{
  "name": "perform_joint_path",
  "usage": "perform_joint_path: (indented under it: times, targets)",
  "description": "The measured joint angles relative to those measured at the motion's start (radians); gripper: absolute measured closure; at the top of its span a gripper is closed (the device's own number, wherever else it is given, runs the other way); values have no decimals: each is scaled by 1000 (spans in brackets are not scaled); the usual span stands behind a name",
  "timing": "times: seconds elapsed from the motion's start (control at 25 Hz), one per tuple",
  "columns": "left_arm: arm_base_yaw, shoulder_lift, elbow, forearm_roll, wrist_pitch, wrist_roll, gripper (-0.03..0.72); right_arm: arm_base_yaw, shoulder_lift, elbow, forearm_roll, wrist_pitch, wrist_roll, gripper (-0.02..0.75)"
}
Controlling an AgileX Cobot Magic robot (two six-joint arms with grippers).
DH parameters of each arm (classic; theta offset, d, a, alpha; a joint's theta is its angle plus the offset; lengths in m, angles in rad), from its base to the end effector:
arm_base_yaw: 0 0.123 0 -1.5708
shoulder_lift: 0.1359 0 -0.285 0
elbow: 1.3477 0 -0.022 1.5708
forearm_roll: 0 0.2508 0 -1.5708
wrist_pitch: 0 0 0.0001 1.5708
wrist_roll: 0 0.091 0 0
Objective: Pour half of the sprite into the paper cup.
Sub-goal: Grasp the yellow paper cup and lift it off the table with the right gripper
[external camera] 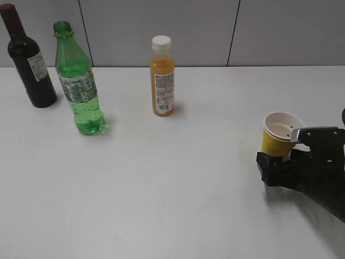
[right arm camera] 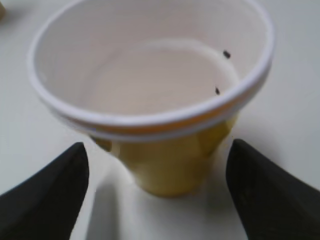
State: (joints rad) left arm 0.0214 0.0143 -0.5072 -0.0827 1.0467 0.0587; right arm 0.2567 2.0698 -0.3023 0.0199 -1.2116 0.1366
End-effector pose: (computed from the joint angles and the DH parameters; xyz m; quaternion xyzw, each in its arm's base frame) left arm -0.0029 -0.0066 0.2807 0.0170 0.8505 -0.0203 0.5253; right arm 0.2370 0.0605 0.0596 -0.0433 0.8509 0.0963 0.5147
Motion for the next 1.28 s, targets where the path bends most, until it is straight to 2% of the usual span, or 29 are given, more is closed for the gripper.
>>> perform_joint_path:
  times: [0.72,1.28]
  targets:
    - [0,0,0,0,0,0,99,0,141,-33,1,-158,-13,97]
    - [0,0,0,0,0,0,99,0,160,-73,4,-162,-12,115]
